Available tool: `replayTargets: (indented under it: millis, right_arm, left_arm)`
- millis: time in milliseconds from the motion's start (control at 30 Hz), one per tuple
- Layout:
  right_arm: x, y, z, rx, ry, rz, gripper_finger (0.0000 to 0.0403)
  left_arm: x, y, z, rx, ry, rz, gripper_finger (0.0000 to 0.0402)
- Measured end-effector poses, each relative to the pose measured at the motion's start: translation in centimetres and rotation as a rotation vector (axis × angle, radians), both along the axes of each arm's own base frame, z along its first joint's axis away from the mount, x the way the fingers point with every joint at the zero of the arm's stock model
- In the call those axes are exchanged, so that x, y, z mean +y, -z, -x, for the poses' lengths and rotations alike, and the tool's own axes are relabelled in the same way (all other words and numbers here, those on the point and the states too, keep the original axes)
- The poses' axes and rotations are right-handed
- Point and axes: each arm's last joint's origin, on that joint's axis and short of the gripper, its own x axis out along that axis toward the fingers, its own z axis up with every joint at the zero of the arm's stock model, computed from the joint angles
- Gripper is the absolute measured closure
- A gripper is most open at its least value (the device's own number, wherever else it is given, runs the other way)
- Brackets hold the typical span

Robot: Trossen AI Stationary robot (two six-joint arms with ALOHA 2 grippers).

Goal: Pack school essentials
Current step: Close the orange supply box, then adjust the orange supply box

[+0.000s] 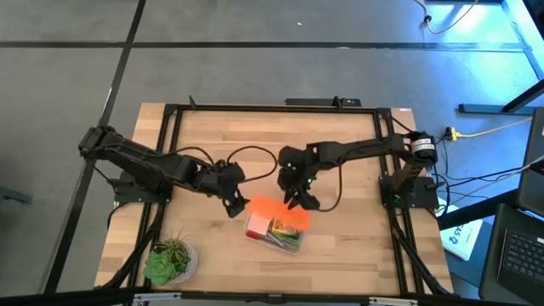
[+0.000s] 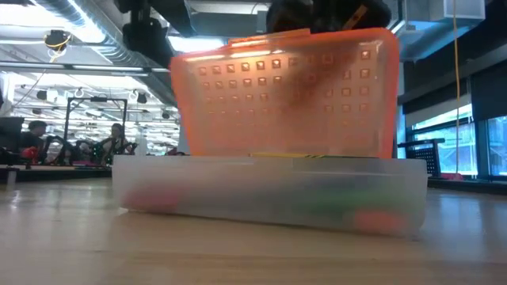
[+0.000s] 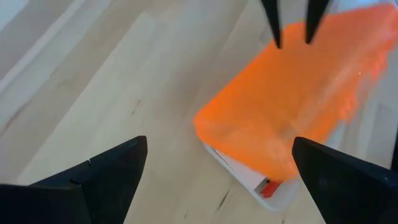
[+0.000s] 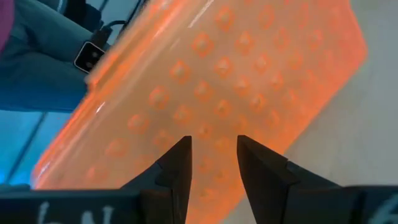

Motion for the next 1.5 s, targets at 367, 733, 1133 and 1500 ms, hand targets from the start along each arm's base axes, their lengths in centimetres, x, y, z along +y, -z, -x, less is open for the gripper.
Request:
replayTargets:
  millis: [367, 733, 1133, 1500]
  right_arm:
    - [3.5, -1.7, -0.2, 0.036, -0.015, 0.158, 0.0273]
    - [4.6, -2.8, 0.0, 0.22, 0.214, 0.119, 0.0273]
    - [7.8, -2.8, 0.2, 0.297, 0.449, 0.106, 0.0301]
    - [12.2, -2.9, 0.8, 0.267, 0.59, 0.093, 0.0396]
  left_arm:
    - [-1.7, -0.4, -0.2, -0.08, 0.022, 0.051, 0.0005]
    - [-2.2, -0.3, -0.1, -0.048, 0.194, 0.011, 0.0005]
    - [-2.3, -0.2, -0.2, -0.036, 0.262, -0.052, 0.0033]
    - [-4.3, 5.1, -3.8, 0.098, 0.477, -0.175, 0.0235]
